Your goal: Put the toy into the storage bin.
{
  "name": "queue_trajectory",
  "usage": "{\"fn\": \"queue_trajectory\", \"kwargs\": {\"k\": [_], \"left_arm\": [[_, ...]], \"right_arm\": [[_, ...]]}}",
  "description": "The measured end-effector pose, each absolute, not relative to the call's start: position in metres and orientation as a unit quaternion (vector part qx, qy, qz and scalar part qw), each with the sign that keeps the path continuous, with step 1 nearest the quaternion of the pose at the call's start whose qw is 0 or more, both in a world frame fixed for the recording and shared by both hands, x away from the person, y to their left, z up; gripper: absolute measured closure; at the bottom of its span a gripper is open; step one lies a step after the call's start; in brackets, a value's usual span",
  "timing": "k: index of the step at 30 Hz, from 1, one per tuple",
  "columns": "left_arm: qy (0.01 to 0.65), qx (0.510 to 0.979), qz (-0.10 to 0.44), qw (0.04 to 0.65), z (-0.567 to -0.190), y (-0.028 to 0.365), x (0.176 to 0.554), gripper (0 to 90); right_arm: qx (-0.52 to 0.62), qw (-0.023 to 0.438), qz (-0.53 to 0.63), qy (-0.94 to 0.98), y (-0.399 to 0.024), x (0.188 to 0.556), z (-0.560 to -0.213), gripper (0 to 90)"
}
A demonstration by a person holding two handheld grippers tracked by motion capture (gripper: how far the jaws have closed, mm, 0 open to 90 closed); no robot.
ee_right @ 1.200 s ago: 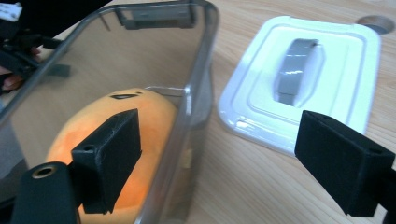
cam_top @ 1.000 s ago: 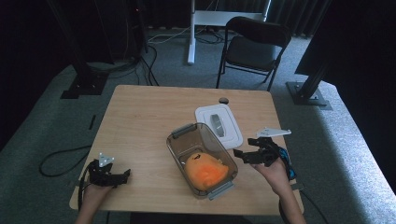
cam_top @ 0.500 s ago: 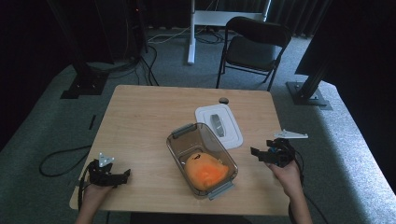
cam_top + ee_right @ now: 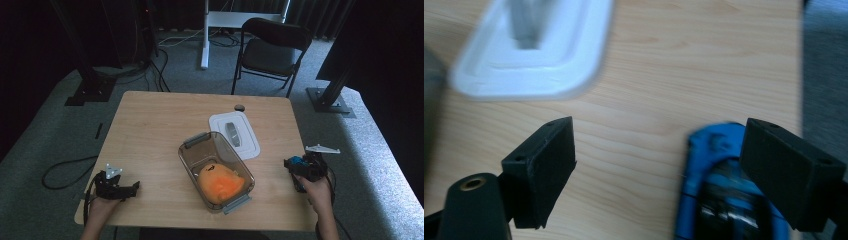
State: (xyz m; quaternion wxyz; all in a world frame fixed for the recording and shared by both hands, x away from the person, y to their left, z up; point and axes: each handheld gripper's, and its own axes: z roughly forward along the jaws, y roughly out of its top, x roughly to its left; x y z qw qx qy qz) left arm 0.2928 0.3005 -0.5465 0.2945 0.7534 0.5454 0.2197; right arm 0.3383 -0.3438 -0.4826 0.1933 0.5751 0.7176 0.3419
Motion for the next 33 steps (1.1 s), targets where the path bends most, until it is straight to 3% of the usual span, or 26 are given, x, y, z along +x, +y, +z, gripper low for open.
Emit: {"fn": "queue_trajectory", "kwargs": {"k": [14, 26, 33], "left_arm": [[0.545, 0.753, 0.220, 0.294, -0.547, 0.301, 0.293, 0.2], [0.545, 0.753, 0.220, 0.294, -0.547, 0.300, 0.293, 0.2], [0.546, 0.753, 0.220, 0.294, -0.547, 0.300, 0.292, 0.2]], "right_arm": [[0.621, 0.203, 0.284, 0.702, -0.371, 0.338, -0.516, 14.2], [0.632, 0.187, 0.251, 0.709, -0.368, 0.340, -0.535, 14.3], [0.629, 0.204, 0.240, 0.711, -0.361, 0.338, -0.536, 16.0]]}}
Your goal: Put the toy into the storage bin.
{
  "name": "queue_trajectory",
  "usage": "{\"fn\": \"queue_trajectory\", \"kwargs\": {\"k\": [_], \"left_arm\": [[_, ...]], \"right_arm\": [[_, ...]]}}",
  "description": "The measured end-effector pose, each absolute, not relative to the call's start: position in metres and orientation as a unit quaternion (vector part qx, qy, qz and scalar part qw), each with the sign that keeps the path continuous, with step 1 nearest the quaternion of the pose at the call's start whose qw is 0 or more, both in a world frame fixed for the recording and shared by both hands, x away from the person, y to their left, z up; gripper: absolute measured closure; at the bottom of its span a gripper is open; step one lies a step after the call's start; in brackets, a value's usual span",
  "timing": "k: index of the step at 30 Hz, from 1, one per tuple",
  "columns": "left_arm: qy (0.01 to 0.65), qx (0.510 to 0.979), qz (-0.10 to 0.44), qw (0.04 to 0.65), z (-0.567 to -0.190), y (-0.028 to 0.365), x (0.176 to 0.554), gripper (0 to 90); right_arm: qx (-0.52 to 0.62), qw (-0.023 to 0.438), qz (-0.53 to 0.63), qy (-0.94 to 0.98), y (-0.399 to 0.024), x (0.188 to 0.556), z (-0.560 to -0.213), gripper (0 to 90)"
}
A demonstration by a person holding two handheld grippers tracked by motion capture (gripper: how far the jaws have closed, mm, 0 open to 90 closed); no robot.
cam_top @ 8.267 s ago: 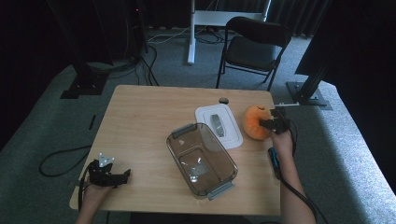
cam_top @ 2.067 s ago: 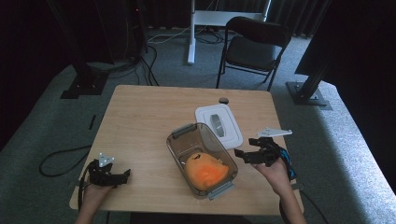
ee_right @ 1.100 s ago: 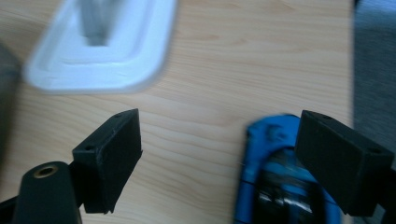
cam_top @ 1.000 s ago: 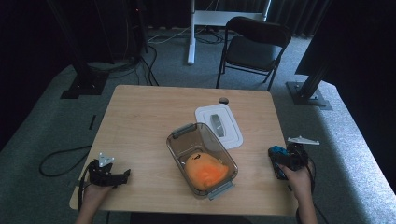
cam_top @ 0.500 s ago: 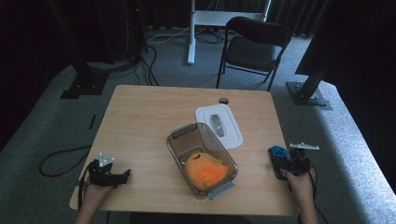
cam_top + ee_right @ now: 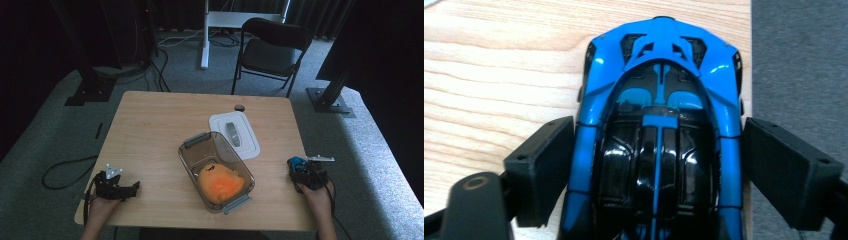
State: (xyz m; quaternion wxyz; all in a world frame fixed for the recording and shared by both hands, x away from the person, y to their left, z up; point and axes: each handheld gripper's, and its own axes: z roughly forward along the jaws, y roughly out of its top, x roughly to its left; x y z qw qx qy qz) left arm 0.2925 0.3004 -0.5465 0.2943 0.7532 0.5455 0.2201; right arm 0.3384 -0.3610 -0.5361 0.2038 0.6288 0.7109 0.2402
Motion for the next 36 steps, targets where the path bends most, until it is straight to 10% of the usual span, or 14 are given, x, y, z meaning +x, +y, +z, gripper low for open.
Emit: {"fn": "queue_trajectory", "kwargs": {"k": [36], "left_arm": [[0.546, 0.753, 0.220, 0.294, -0.547, 0.300, 0.293, 0.2]], "right_arm": [[0.625, 0.201, 0.264, 0.707, -0.356, 0.338, -0.525, 24.8]]}}
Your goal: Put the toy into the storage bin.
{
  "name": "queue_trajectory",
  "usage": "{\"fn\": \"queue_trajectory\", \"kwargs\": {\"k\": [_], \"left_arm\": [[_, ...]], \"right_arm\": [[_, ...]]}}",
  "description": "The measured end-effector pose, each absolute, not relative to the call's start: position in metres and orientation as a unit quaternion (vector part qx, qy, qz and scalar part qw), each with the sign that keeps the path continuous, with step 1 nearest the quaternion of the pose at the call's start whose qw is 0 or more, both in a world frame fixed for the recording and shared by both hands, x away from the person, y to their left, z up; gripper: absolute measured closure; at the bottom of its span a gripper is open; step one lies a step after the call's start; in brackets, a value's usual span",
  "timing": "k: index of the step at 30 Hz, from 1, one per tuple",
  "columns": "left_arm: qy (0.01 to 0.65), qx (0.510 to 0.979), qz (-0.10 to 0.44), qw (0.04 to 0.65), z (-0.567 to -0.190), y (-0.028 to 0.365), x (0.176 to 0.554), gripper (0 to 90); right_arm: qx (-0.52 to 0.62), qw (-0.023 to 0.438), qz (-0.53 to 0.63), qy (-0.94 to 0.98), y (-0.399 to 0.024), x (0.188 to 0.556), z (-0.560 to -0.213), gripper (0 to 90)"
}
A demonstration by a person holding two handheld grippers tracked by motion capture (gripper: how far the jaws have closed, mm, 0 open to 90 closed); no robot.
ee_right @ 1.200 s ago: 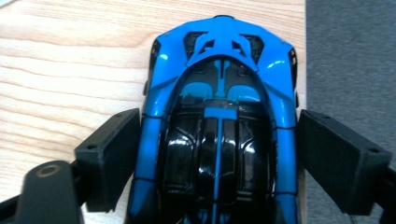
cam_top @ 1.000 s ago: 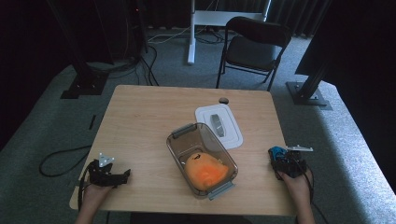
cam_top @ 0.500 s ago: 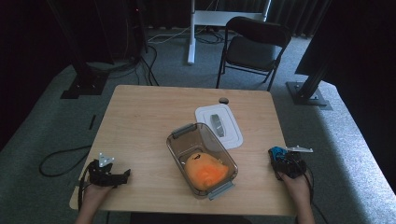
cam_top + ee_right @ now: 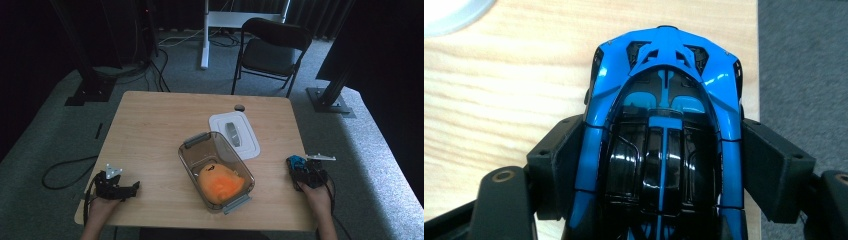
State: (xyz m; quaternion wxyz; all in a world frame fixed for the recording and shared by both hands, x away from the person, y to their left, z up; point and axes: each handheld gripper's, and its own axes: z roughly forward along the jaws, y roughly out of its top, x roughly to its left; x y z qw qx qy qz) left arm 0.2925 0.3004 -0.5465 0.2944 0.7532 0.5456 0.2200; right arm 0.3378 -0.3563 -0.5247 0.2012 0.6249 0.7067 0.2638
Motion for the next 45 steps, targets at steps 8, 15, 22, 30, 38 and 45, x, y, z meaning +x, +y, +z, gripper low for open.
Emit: {"fn": "queue_trajectory", "kwargs": {"k": [8, 15, 22, 30, 38, 45], "left_arm": [[0.546, 0.753, 0.220, 0.294, -0.547, 0.300, 0.293, 0.2], [0.546, 0.753, 0.220, 0.294, -0.547, 0.300, 0.293, 0.2], [0.546, 0.753, 0.220, 0.294, -0.547, 0.300, 0.293, 0.2], [0.546, 0.753, 0.220, 0.294, -0.547, 0.300, 0.293, 0.2], [0.546, 0.753, 0.220, 0.294, -0.547, 0.300, 0.293, 0.2], [0.546, 0.753, 0.220, 0.294, -0.547, 0.300, 0.293, 0.2]], "right_arm": [[0.602, 0.200, 0.282, 0.720, -0.347, 0.338, -0.501, 24.8], [0.593, 0.200, 0.304, 0.719, -0.340, 0.337, -0.485, 24.8], [0.564, 0.201, 0.314, 0.737, -0.325, 0.335, -0.461, 24.8], [0.539, 0.199, 0.339, 0.745, -0.308, 0.334, -0.433, 24.8], [0.514, 0.198, 0.352, 0.757, -0.286, 0.333, -0.410, 24.8], [0.488, 0.194, 0.363, 0.770, -0.264, 0.334, -0.396, 24.8]]}}
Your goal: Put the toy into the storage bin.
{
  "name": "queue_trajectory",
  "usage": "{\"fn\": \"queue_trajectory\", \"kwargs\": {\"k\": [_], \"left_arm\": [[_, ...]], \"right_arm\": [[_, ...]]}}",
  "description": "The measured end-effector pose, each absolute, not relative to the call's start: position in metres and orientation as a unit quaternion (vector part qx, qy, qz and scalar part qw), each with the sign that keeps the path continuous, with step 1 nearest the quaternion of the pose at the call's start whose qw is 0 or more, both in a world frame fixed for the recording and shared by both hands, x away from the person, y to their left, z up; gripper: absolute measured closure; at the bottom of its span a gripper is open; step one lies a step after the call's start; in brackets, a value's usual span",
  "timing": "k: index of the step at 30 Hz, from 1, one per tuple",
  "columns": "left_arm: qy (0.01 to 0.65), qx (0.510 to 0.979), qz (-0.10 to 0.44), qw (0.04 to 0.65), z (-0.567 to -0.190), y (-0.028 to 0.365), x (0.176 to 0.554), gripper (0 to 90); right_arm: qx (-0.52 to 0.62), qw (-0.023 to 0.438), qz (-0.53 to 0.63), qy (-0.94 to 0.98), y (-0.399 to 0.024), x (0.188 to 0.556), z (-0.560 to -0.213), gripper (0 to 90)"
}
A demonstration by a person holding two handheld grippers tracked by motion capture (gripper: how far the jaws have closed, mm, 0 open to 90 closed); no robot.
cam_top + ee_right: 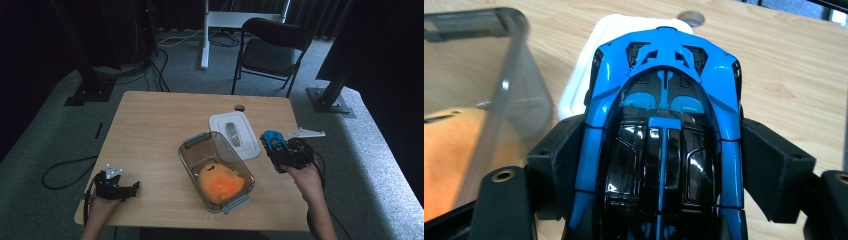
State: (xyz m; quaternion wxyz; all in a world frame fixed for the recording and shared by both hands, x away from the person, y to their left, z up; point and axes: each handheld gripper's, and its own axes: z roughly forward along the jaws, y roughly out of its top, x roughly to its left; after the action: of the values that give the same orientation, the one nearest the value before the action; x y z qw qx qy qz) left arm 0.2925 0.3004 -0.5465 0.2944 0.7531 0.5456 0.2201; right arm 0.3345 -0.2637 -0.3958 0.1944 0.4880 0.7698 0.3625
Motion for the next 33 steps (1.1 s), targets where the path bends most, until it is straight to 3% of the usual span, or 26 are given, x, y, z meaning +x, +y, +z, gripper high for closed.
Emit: {"fn": "queue_trajectory", "kwargs": {"k": [33], "left_arm": [[0.545, 0.753, 0.221, 0.295, -0.547, 0.300, 0.293, 0.2]], "right_arm": [[0.380, 0.154, 0.370, 0.833, -0.152, 0.344, -0.385, 24.8]]}}
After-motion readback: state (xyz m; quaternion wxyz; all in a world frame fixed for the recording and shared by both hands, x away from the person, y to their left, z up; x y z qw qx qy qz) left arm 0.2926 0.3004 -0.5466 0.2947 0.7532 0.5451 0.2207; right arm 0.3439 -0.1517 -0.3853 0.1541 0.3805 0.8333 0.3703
